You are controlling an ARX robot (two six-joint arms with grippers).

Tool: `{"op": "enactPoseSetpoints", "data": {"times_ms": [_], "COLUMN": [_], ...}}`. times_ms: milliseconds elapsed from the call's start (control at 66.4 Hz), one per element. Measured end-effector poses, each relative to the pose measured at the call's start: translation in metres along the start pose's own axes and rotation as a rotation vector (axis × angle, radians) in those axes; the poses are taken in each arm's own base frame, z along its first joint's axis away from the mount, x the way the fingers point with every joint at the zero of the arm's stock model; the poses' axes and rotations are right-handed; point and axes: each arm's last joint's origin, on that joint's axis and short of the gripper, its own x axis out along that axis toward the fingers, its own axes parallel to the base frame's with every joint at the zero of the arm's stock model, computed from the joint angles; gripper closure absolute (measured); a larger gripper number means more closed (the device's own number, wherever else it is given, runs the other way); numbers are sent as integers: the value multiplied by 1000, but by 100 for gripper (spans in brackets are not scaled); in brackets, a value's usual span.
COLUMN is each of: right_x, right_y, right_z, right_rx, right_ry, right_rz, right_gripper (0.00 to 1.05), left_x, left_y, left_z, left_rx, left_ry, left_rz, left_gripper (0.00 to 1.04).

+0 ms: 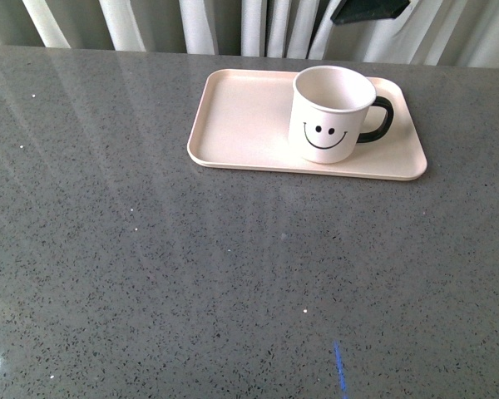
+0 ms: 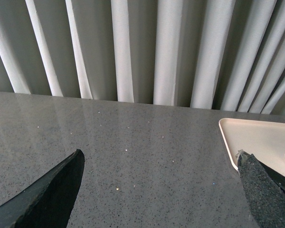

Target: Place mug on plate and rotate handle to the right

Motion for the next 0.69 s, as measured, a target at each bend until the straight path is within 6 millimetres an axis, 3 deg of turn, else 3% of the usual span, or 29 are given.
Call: {"op": "enactPoseSetpoints", "data": {"times_ms": [151,346,437,512,602,692], "right_x": [-24,-22,-21,-31,-54,-74], "right_y": [4,6,16,32,54,76], "right_z": [2,0,-12,-29,-48,-62], "right_rx": [24,56,215,356,455,493], "right_ry": [-77,-72,-157,-337,-547,-631], "right_rz": [9,-12,-401,-583,-653,-660], "right_gripper": [9,10,25,37,53,69], "left_x": [0,0,0,0,0,0], "left_y": [0,0,0,0,0,0], "left_z": [0,0,0,0,0,0], "left_rx": [0,0,0,0,0,0], "left_ry": [0,0,0,0,0,0], "left_rz": [0,0,0,0,0,0], "left_gripper": [9,9,9,9,9,9]}}
